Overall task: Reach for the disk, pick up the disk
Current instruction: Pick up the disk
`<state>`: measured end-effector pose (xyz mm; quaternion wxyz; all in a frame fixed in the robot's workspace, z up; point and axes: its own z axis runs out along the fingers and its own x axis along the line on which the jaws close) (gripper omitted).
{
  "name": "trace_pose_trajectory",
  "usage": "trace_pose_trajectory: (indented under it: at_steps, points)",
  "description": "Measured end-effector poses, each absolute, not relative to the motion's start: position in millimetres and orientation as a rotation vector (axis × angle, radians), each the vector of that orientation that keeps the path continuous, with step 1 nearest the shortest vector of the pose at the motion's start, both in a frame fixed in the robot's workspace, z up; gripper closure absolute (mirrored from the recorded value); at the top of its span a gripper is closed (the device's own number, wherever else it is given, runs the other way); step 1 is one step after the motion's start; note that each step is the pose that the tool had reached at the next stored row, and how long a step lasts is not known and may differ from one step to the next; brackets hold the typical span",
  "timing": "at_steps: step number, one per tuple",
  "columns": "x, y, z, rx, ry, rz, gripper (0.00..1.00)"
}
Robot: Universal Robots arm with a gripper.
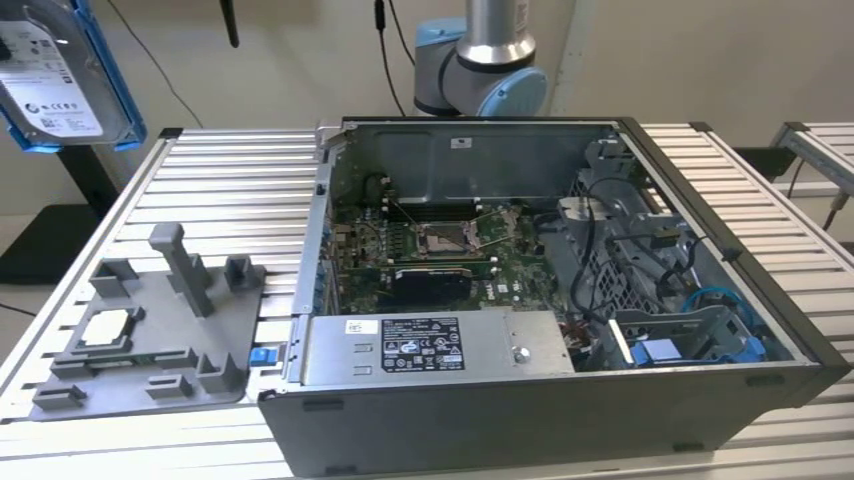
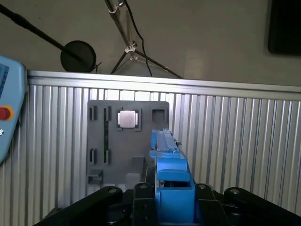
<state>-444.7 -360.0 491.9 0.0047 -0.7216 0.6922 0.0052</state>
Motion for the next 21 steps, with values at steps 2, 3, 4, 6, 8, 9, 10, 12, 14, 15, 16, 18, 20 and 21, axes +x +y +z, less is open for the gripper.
trace_pose_trajectory:
  at_steps: [2,3,4,6,8,9,10,12,14,15,16,18,20,21]
  points:
    - [-441,-360,492,-2.260,2.168,0.016,1.00]
    - [-439,-360,492,-2.260,2.168,0.016,1.00]
    - [-437,-360,492,-2.260,2.168,0.016,1.00]
    - [-432,-360,492,-2.260,2.168,0.016,1.00]
    - [-426,-360,492,-2.260,2.168,0.016,1.00]
    - [-424,-360,492,-2.260,2.168,0.016,1.00]
    - [-421,-360,492,-2.260,2.168,0.016,1.00]
    - [-415,-360,492,-2.260,2.168,0.016,1.00]
    - [-409,-360,492,-2.260,2.168,0.016,1.00]
    - [-406,-360,492,-2.260,2.168,0.016,1.00]
    - [-403,-360,492,-2.260,2.168,0.016,1.00]
    - [-397,-360,492,-2.260,2.168,0.016,1.00]
    - [-390,-360,492,-2.260,2.168,0.016,1.00]
    - [-386,-360,492,-2.260,2.168,0.016,1.00]
